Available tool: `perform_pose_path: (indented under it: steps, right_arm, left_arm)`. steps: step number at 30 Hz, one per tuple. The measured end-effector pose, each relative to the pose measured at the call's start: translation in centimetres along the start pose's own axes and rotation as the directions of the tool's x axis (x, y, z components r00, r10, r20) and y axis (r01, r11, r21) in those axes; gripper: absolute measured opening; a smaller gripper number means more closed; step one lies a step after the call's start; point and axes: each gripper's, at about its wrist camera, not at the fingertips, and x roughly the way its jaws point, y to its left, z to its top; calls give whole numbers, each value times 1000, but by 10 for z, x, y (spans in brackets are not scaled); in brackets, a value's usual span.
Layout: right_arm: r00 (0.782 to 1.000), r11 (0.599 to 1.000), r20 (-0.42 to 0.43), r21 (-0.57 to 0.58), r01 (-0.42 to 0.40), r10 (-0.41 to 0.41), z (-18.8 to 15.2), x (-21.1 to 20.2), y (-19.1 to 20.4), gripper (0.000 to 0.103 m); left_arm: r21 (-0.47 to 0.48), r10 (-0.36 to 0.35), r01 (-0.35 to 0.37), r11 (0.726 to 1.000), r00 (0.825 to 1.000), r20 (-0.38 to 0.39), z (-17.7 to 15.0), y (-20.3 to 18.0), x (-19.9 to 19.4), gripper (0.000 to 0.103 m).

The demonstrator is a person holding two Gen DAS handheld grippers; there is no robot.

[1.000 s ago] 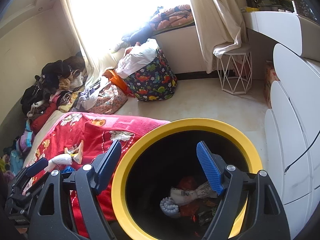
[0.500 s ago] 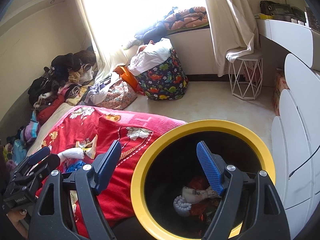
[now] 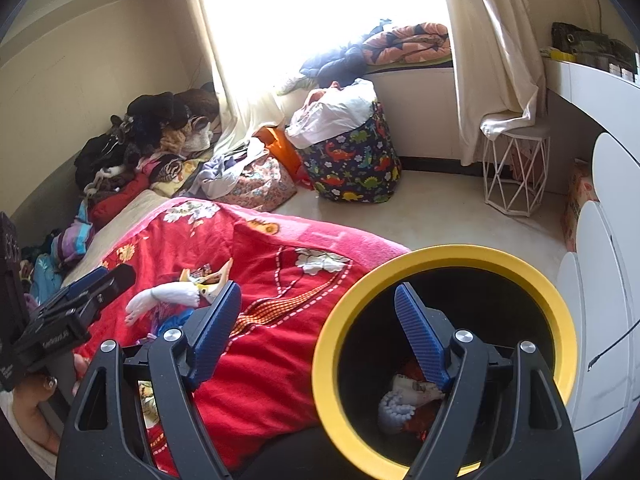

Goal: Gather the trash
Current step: 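Move both tools back over the bed toward the blue bag and foam net, then grasp the blue plastic bag with the right tool while the left tool grasps the white foam net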

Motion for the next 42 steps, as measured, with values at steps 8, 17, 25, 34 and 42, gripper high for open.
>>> perform_pose_path:
  steps: [8, 17, 25, 34, 42]
  right_arm:
    - [999, 998, -28, -55, -41, 40, -7, 10, 33, 77]
    - [991, 984, -90, -139, -109, 97, -23, 33, 78, 77]
    - [980, 966, -148, -202, -161, 133, -39, 57, 110, 77]
    - [975, 958, -183, -231, -170, 129, -49, 76, 122, 77]
    - [970, 953, -202, -242, -182, 134, -53, 93, 129, 77]
  left_arm:
    - [-40, 62, -62, 997, 998, 8, 1, 35, -4, 93]
    - [-126, 132, -133, 983, 991, -14, -3, 88, -8, 93]
    - [-213, 159, -172, 962, 984, -75, -20, 130, 0, 93]
    - [-290, 121, -154, 945, 984, -129, -42, 148, 15, 89]
    - [-468, 17, -75, 881, 992, -128, -53, 168, 25, 80]
